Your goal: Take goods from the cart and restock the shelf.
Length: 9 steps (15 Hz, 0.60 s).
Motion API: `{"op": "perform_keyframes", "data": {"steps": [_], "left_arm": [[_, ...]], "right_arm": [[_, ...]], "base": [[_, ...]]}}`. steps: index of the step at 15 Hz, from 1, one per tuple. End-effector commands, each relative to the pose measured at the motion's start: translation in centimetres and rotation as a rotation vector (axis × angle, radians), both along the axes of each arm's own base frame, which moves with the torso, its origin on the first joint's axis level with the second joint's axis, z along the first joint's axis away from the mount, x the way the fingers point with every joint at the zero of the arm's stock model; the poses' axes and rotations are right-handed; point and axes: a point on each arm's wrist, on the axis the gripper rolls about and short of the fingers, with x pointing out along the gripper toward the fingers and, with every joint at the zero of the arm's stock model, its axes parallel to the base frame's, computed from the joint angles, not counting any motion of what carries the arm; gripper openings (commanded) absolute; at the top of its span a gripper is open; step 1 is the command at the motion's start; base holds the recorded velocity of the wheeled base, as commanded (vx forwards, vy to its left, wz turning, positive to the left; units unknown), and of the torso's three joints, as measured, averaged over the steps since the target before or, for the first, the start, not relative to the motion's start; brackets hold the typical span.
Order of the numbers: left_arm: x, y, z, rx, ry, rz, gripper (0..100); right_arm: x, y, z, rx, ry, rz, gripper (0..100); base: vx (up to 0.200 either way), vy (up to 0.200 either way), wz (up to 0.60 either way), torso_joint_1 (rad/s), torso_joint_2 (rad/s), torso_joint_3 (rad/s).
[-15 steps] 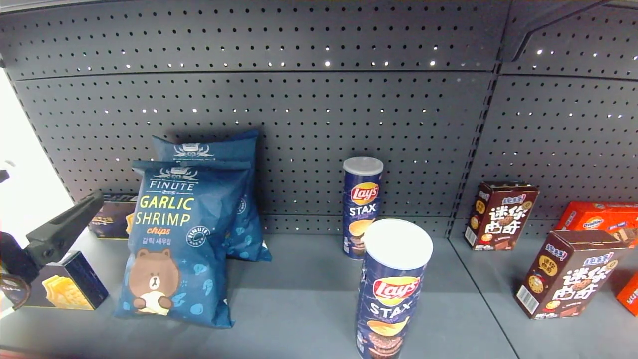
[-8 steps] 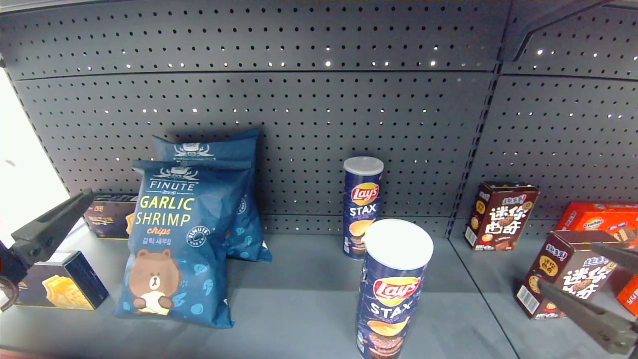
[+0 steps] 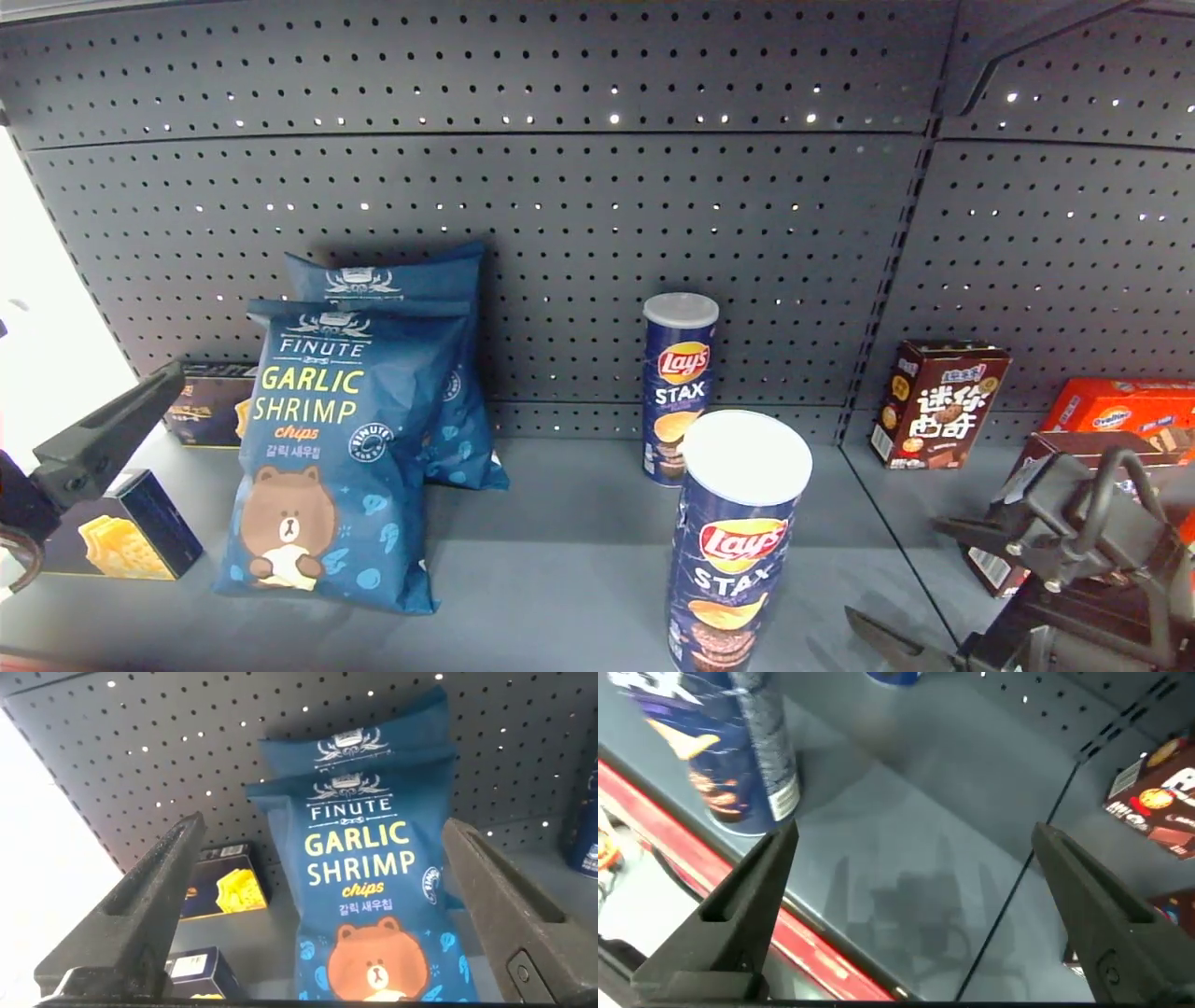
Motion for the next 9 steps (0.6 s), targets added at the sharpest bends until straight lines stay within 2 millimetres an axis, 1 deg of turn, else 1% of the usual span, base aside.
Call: {"op": "perform_keyframes", "data": {"steps": [1,5,6,7,9], "left_arm": [[0.2,-0.1,-0.1,0.001,0.009,-0.004,100],[0.4,-0.2,-0.3,0.003,0.021,-0.026,100],[0.5,-0.2,-0.3,0.004,0.023,-0.033,100],[0.6,-0.2,-0.3,0.006,0.03,-0.047,100],[0.6,-0.2,-0.3,0.008,0.03,-0.047,100]], "right_arm": [[1.0,1.2,-0.9,-0.05,0.039,-0.007,100],[2.1,2.3,-1.3,-0.076,0.059,-0.011,100],[2.3,2.5,-1.3,-0.076,0.059,-0.011,100],[3.1,3.3,-1.0,-0.076,0.057,-0.014,100],[3.8,4.0,-0.6,-0.072,0.046,-0.025,100]], "base": [[0.0,0.0,0.0,0.0,0.0,0.0],[0.0,0.0,0.0,0.0,0.0,0.0],[0.0,0.0,0.0,0.0,0.0,0.0],[0.0,0.0,0.0,0.0,0.0,0.0],[0.0,0.0,0.0,0.0,0.0,0.0]]}}
